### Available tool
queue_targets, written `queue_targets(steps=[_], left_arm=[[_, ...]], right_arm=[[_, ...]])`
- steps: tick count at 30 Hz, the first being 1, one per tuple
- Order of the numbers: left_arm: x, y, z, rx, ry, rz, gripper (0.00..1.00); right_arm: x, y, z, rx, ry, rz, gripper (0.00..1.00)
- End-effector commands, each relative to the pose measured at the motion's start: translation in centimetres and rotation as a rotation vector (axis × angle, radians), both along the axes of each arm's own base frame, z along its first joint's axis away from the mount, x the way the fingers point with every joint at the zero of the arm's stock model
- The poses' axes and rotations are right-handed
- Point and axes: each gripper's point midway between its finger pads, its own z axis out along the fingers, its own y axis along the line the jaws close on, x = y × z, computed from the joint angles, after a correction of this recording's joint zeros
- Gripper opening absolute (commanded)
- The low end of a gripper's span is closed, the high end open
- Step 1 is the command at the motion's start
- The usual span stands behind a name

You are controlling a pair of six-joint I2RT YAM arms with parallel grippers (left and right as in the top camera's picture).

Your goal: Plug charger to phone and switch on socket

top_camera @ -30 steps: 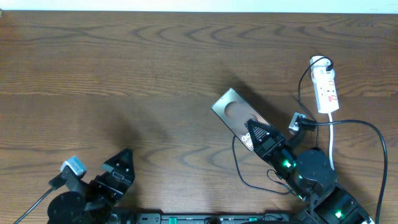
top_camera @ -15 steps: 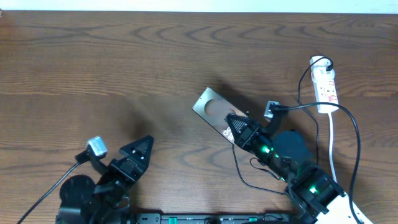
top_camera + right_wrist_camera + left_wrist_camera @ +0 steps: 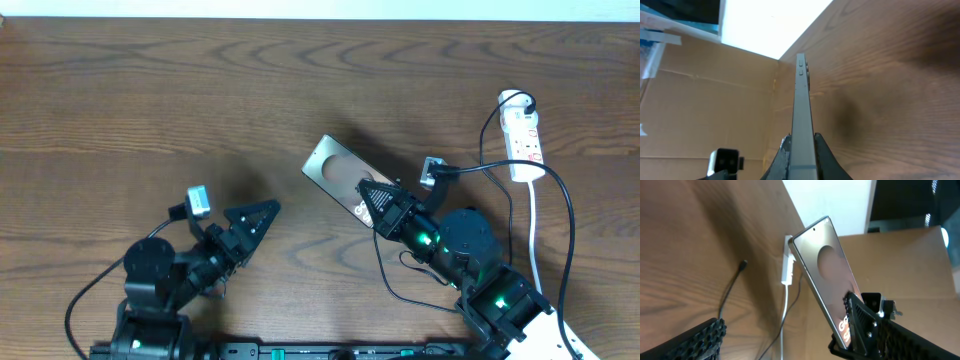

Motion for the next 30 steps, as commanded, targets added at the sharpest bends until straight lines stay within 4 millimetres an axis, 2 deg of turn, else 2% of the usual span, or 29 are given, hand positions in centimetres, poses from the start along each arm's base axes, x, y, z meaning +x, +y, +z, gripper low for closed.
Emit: queue_targets(steps=[1,8,10,12,20,24,30], left_arm=[[0.0,-1.2,0.6,-0.045,0.001,-0.088,0.98],[0.9,-2.1,1.9,-0.097,-0.027,-0.145,0.99],[1.0,-2.2,2.0,-0.101,-0.033,-0.157,0.96],[1.1,-2.3,1.9,-0.101,-0.026,-0.158,0.93],[1.7,-2.2,1.2,-0.097,0.002,-0.142,0.92],[2.4,-1.9,1.0,-0.096,0.011,-0.108,0.91],[3.2,-1.7,1.7,-0.118,-0.008,-0.081,0.86]], right_arm=[[0.3,-0.1,1.2,0.036,-0.022,-0.013,0.01],[1.4,0.8,0.6,0.062,-0.001,-0.019,0.01],[1.8,1.3,0.3,0.089,0.027,-0.024,0.01],[2.2,1.8,0.1,0.108,0.036,-0.017,0.01],[3.2,3.8,0.8,0.164,-0.017,0.036,0.01],[3.1,4.1,0.8,0.190,0.003,0.037,0.01],[1.6,5.7,1.4,0.218,0.002,0.092,0.01]])
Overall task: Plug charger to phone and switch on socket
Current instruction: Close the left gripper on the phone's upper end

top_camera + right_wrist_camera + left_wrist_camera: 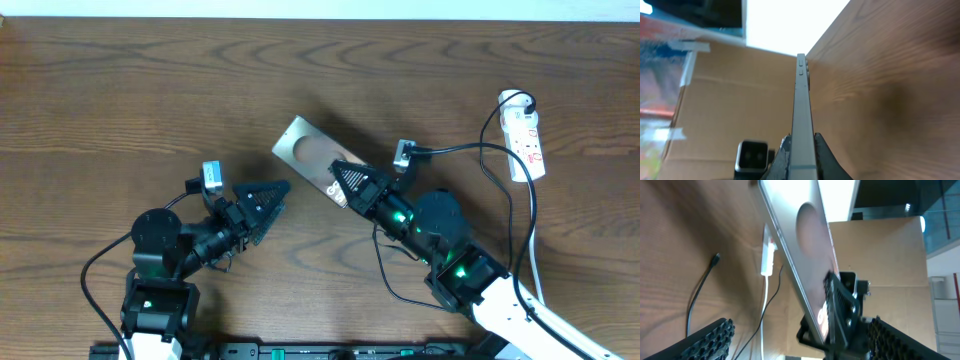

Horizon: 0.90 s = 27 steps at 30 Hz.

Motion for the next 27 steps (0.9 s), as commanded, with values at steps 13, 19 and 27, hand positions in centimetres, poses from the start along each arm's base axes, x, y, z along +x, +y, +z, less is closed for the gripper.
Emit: queue_targets(steps=[13,19,27], left_arm=[[2.3,0.6,0.5,-0.037,-0.004,0.076,0.75],[3.1,0.4,0.2,-0.046,0.001,0.072,0.73],[3.5,0.3,-0.2,-0.068,0.042,0.073,0.54]], right_arm=[[-1.8,2.9,0.6,0.085,0.039,0.076,0.01],[-2.4,4.9,0.7,0.130,0.027,0.122,0.01],[-2.5,5.4,0.2,0.130,0.048,0.132,0.01]])
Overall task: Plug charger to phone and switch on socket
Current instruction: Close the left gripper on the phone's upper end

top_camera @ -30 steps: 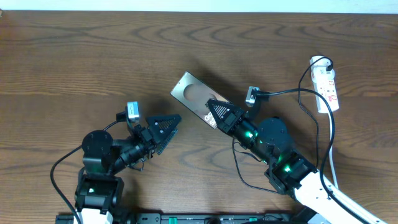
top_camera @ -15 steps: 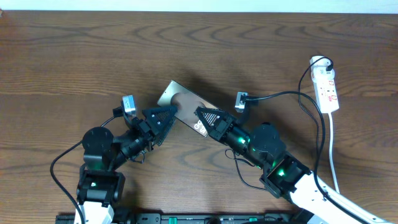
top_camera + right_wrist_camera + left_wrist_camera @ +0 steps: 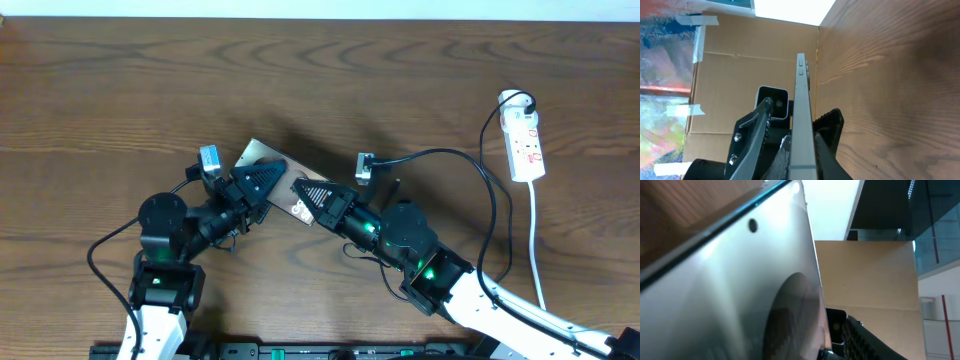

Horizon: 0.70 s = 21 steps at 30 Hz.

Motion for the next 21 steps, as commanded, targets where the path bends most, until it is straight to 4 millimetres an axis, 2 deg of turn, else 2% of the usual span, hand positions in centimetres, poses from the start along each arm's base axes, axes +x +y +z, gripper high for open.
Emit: queue_targets(steps=[1,5,12,16,21], left_arm=[[0.1,-0.1,0.7,-0.020,-0.015,-0.001,0.54],[0.2,-0.1,1.6,-0.056,-0.025,0.005,0.54],[0.8,0.4,2.1,-0.122,0.029,0.053,0.36],[0.9,0.5,2.1,-0.175,0.088,0.071,0.29],[1.1,0.7,2.1,-0.212,0.125,0.090,0.28]], right_arm=[[-0.1,0.1,1.2,0.034,-0.010,0.002,0.01],[0.1,0.0,1.2,0.034,-0.011,-0.015,0.01],[0.2,-0.1,1.2,0.036,-0.013,-0.024,0.01],[0.3,-0.2,1.2,0.034,-0.016,-0.056,0.01],[0.7,-0.5,1.2,0.030,-0.021,-0.123,0.01]])
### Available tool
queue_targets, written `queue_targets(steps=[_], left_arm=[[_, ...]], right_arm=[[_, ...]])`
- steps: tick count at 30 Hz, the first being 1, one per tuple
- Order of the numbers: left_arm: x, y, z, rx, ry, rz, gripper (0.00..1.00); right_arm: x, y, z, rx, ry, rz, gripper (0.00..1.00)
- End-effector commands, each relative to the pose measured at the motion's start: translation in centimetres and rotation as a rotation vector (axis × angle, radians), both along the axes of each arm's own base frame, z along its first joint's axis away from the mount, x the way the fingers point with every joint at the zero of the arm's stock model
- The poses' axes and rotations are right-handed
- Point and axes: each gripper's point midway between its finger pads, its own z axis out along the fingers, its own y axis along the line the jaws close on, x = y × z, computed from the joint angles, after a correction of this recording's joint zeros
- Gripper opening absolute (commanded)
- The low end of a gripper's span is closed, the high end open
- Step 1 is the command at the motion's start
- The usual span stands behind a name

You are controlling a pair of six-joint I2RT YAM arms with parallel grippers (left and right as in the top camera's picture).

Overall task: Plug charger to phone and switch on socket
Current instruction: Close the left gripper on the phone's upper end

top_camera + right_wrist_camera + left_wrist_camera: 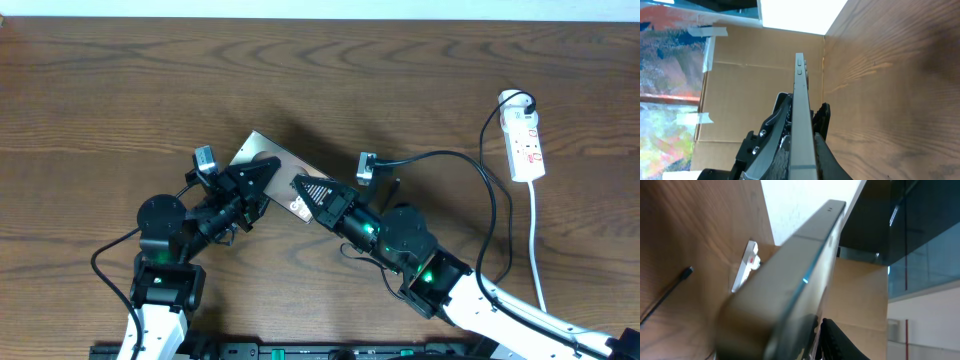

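Note:
The silver phone (274,157) is held off the table, left of centre, with both grippers on it. My right gripper (300,187) is shut on its lower right end; in the right wrist view the phone (801,107) stands edge-on between my fingers. My left gripper (257,177) grips its left side, one finger on each face. In the left wrist view the phone (800,265) is a blurred edge close up. The black charger cable's plug tip (687,271) lies loose on the table. The white socket strip (523,135) lies at the far right.
The strip's white lead (534,235) runs toward the table's front right. A black cable (568,215) loops from the strip's plug toward my right arm. Cardboard stands beyond the table's edge (740,75).
My left gripper's jaws, which stood wider apart on either side of the phone, have shut against it. The phone and the right gripper have stayed almost in place.
My right gripper held the phone right of centre, with the left gripper open and well apart from it. Then the phone was further left and the left gripper nearer. Then the left jaws straddled the phone, and now both grippers hold it.

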Motion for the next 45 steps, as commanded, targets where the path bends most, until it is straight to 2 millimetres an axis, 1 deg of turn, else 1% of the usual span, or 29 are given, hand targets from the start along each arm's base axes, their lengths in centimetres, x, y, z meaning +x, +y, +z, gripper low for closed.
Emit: queue_targets(steps=[1,6,10,11,12,13,20,22,29,32,34,35,36,39,42,45], left_arm=[[0.2,0.2,1.3,-0.057,0.010,0.022,0.28],[0.3,0.2,1.2,-0.060,0.014,0.024,0.27],[0.3,0.2,1.2,-0.060,0.014,0.025,0.19],[0.3,0.2,1.2,-0.059,0.014,0.025,0.19],[0.3,0.2,1.2,-0.059,0.014,0.025,0.15],[0.3,0.2,1.2,-0.059,0.014,0.025,0.14],[0.3,0.2,1.2,-0.054,0.008,0.025,0.13],[0.3,0.2,1.2,-0.054,0.008,0.025,0.08],[0.3,0.2,1.2,-0.038,-0.007,0.023,0.08],[0.3,0.2,1.2,-0.028,-0.018,0.022,0.07],[0.3,0.2,1.2,-0.019,-0.027,0.021,0.08],[0.3,0.2,1.2,-0.014,-0.032,0.021,0.07],[0.3,0.2,1.2,-0.002,-0.045,0.020,0.07],[0.2,0.1,1.2,0.031,-0.081,0.013,0.07],[0.1,0.0,1.2,0.046,-0.097,0.001,0.07],[0.1,0.0,1.2,0.046,-0.098,0.000,0.07]], right_arm=[[0.5,-0.5,0.4,-0.003,-0.014,-0.081,0.01],[0.1,-0.2,0.2,-0.011,-0.015,-0.121,0.01],[0.0,-0.1,0.2,0.000,-0.004,-0.128,0.01],[0.0,-0.1,0.2,0.014,0.012,-0.129,0.01],[0.1,-0.1,0.2,0.024,0.024,-0.132,0.01],[0.1,-0.1,0.2,0.034,0.034,-0.133,0.01],[-0.3,0.3,0.3,0.066,0.069,-0.104,0.01],[-0.6,0.5,0.3,0.078,0.084,-0.092,0.01],[-1.0,0.8,0.7,0.090,0.076,-0.076,0.01],[-1.0,0.8,0.7,0.090,0.076,-0.075,0.04],[-1.0,0.8,0.7,0.089,0.077,-0.075,0.10],[-1.0,0.8,0.7,0.089,0.077,-0.075,0.11],[-1.0,0.8,0.6,0.088,0.077,-0.072,0.15],[-1.2,1.0,0.6,0.086,0.079,-0.062,0.20],[-1.3,1.0,0.1,0.070,0.090,-0.056,0.26],[-1.3,1.0,-0.5,0.050,0.103,-0.054,0.29]])
